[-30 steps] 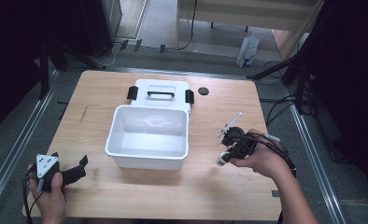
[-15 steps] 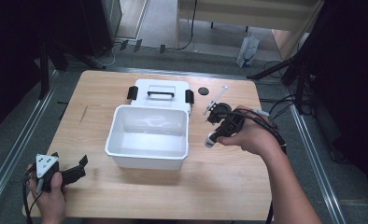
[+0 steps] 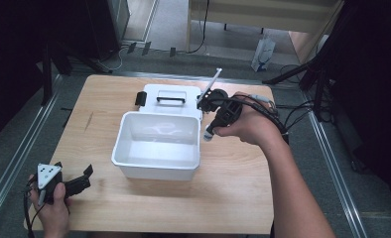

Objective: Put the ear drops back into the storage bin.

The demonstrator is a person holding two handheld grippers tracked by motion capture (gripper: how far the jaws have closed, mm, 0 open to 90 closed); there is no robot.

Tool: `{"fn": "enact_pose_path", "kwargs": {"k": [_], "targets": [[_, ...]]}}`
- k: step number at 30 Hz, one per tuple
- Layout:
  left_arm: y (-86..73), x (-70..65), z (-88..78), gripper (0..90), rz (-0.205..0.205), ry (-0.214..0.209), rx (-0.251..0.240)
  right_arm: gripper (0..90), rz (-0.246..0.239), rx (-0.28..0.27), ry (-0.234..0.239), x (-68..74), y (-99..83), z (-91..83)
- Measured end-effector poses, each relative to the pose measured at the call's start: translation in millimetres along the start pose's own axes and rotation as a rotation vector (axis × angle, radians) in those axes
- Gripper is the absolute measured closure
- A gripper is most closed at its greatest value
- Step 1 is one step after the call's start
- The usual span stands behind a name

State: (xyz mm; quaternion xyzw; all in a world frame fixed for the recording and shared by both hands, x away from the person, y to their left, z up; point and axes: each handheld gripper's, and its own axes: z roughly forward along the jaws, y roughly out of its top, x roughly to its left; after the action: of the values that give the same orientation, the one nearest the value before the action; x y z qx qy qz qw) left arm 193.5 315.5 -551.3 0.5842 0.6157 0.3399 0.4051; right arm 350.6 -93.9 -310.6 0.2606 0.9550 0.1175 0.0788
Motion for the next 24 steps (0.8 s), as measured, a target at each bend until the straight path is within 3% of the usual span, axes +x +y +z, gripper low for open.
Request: {"fn": "enact_pose_path", "kwargs": {"k": [7, 13, 24], "targets": [[0.0, 0.0, 0.2, 0.3, -0.001, 0.001, 0.001, 72.1, -0.032, -0.01, 0.01, 7.5, 20.2, 4.1], [0.1, 0.2, 0.1, 0.3, -0.003, 0.0, 0.001, 72.1, -0.069, 0.013, 0.021, 15.3, 35.9, 20.9], [0.2, 0.6, -0.1, 0.3, -0.006, -0.002, 0.006, 72.1, -0.097, 0.04, 0.018, 16.6, 39.2, 50.4]]}}
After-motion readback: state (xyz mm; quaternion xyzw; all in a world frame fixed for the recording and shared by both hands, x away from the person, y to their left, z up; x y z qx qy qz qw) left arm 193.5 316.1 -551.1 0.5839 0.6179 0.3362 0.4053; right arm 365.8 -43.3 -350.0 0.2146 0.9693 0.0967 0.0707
